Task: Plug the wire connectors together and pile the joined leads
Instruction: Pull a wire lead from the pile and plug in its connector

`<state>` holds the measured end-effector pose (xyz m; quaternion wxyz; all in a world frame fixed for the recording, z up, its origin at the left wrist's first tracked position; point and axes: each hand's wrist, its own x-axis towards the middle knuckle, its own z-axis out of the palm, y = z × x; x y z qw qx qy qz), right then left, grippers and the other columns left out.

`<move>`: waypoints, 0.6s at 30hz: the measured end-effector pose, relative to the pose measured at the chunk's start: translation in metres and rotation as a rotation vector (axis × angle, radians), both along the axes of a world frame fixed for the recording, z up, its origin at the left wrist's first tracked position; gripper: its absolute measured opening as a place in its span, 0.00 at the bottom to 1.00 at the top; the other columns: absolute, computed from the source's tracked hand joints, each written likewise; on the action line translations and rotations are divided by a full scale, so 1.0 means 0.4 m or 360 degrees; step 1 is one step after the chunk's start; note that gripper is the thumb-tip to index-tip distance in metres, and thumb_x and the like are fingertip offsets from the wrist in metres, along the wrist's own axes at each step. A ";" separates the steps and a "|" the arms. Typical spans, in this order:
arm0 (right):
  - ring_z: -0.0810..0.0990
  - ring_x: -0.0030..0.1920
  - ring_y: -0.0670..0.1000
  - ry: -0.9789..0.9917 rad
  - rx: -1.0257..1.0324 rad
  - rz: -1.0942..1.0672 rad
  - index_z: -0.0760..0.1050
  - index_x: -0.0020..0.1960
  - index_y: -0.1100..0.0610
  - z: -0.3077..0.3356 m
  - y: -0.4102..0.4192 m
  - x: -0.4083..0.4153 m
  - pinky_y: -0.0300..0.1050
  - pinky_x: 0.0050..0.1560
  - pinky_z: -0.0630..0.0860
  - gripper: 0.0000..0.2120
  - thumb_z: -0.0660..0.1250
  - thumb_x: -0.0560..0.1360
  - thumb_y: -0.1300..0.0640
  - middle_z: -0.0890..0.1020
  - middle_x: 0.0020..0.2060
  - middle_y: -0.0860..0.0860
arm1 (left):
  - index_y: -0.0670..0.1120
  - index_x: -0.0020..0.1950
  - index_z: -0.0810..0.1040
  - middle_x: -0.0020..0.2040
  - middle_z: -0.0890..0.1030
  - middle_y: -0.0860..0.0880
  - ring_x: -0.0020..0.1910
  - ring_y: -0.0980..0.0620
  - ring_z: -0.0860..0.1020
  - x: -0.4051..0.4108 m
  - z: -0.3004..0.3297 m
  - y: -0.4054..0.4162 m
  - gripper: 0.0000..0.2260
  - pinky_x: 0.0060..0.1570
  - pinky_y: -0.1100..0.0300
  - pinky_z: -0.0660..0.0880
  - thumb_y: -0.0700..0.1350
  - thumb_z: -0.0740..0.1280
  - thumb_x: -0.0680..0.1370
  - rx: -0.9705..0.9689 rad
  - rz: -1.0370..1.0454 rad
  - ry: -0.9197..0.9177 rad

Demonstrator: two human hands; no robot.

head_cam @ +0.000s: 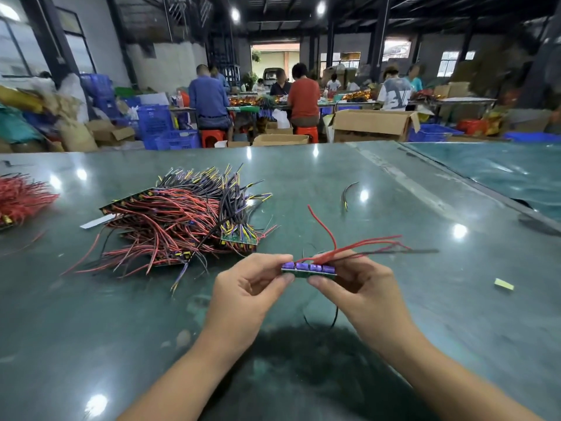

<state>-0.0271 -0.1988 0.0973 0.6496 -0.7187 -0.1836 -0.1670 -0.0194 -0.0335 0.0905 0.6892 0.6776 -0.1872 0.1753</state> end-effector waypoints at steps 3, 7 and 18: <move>0.84 0.44 0.46 -0.0010 0.0001 -0.0002 0.82 0.43 0.47 -0.005 -0.001 -0.004 0.36 0.50 0.77 0.14 0.75 0.68 0.66 0.86 0.42 0.46 | 0.48 0.47 0.83 0.43 0.84 0.47 0.41 0.58 0.81 -0.006 -0.001 -0.004 0.16 0.44 0.69 0.75 0.28 0.70 0.70 0.0056 -0.0004 -0.0068; 0.84 0.44 0.45 -0.0039 -0.0093 -0.0106 0.81 0.42 0.47 -0.007 0.007 -0.007 0.36 0.49 0.77 0.09 0.74 0.69 0.61 0.86 0.41 0.45 | 0.48 0.47 0.83 0.42 0.83 0.47 0.40 0.57 0.82 -0.005 0.004 -0.003 0.16 0.43 0.69 0.75 0.28 0.70 0.69 0.0038 -0.0016 -0.0051; 0.81 0.36 0.49 -0.0082 -0.0314 -0.0407 0.80 0.42 0.50 -0.013 0.035 -0.007 0.47 0.41 0.77 0.03 0.72 0.72 0.57 0.83 0.34 0.47 | 0.57 0.43 0.84 0.40 0.84 0.52 0.39 0.57 0.82 0.004 -0.004 -0.024 0.14 0.42 0.69 0.75 0.35 0.74 0.70 0.0074 0.0364 -0.0084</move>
